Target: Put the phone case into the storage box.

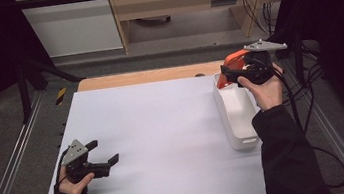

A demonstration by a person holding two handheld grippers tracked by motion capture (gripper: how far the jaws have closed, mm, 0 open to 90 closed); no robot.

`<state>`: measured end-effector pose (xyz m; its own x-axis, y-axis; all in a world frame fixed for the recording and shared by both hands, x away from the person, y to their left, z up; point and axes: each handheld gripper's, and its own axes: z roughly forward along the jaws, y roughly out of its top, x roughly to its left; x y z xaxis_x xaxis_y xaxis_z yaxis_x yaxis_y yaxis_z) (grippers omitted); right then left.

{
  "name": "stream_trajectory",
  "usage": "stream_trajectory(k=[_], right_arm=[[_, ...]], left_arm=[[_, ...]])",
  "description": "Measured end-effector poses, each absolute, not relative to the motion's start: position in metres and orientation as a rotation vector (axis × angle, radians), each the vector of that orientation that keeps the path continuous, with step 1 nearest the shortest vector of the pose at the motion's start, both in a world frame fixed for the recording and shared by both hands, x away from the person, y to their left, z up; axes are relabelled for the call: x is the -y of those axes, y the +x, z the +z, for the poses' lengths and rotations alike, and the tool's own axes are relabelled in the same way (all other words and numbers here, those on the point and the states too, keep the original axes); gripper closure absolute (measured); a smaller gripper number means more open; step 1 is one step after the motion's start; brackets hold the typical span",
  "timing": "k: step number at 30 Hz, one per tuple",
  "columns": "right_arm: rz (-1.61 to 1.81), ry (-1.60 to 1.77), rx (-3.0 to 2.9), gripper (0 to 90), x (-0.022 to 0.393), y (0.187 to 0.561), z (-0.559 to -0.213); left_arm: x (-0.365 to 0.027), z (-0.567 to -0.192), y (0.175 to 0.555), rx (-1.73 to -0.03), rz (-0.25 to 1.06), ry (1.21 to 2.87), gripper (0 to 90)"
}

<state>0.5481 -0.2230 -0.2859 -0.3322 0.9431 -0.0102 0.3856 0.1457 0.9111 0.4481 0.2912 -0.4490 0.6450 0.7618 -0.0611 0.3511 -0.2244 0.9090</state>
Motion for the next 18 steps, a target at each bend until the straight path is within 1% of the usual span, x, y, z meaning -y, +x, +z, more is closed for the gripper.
stream_trajectory(k=[18], right_arm=[[1.055,1.399,-1.738,16.2,0.225,0.587,-0.302]], left_arm=[[-0.289,-0.452,0.45,-0.879,0.482,1.843,0.3]])
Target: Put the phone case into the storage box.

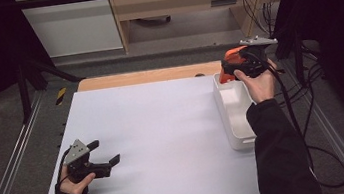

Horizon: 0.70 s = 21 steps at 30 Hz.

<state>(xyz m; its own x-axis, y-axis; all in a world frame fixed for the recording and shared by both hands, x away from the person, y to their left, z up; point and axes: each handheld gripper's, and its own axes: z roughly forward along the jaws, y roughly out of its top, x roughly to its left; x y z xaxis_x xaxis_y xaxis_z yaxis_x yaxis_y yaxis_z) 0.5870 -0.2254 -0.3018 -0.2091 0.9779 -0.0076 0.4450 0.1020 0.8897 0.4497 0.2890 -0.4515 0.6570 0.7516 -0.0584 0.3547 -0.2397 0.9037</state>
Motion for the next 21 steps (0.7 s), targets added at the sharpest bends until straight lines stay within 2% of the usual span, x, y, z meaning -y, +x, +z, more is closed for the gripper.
stream_trajectory(k=[21], right_arm=[[0.947,1.485,-1.739,16.2,0.221,0.622,-0.337]], left_arm=[[-0.287,-0.455,0.452,-0.871,0.474,1.862,0.3]])
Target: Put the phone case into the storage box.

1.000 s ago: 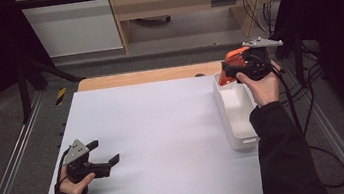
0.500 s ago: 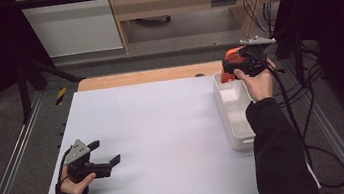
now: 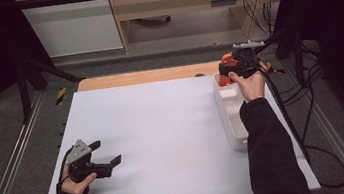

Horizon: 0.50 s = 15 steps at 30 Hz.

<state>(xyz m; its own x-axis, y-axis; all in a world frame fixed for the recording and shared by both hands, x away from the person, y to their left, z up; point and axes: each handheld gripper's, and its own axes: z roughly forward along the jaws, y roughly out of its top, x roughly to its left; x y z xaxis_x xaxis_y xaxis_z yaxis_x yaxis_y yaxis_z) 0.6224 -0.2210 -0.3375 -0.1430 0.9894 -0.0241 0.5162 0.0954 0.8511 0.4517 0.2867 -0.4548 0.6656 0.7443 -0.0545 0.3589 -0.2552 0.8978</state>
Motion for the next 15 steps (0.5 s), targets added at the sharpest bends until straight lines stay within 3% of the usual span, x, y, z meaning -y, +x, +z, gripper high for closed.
stream_trajectory(k=[15], right_arm=[[0.88,1.547,-1.744,16.1,0.215,0.644,-0.361]], left_arm=[[-0.285,-0.457,0.453,-0.867,0.471,1.88,0.3]])
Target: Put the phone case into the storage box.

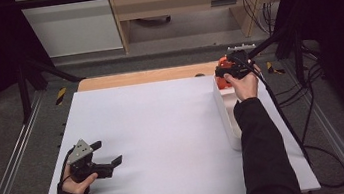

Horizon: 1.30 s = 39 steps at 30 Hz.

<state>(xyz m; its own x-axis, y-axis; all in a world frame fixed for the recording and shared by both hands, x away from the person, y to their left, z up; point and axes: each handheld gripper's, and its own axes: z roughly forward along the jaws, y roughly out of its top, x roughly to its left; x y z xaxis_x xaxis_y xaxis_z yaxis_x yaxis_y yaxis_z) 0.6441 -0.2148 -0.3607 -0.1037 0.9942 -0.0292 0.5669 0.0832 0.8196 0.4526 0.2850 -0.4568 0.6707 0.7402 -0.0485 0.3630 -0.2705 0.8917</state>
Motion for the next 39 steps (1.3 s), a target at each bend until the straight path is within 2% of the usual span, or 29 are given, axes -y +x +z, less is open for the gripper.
stream_trajectory(k=[23,39], right_arm=[[0.816,1.599,-1.758,16.0,0.211,0.658,-0.39],[0.806,1.601,-1.76,15.6,0.21,0.659,-0.395]], left_arm=[[-0.284,-0.458,0.453,-0.867,0.475,1.895,0.3],[-0.284,-0.459,0.453,-0.865,0.476,1.9,0.3]])
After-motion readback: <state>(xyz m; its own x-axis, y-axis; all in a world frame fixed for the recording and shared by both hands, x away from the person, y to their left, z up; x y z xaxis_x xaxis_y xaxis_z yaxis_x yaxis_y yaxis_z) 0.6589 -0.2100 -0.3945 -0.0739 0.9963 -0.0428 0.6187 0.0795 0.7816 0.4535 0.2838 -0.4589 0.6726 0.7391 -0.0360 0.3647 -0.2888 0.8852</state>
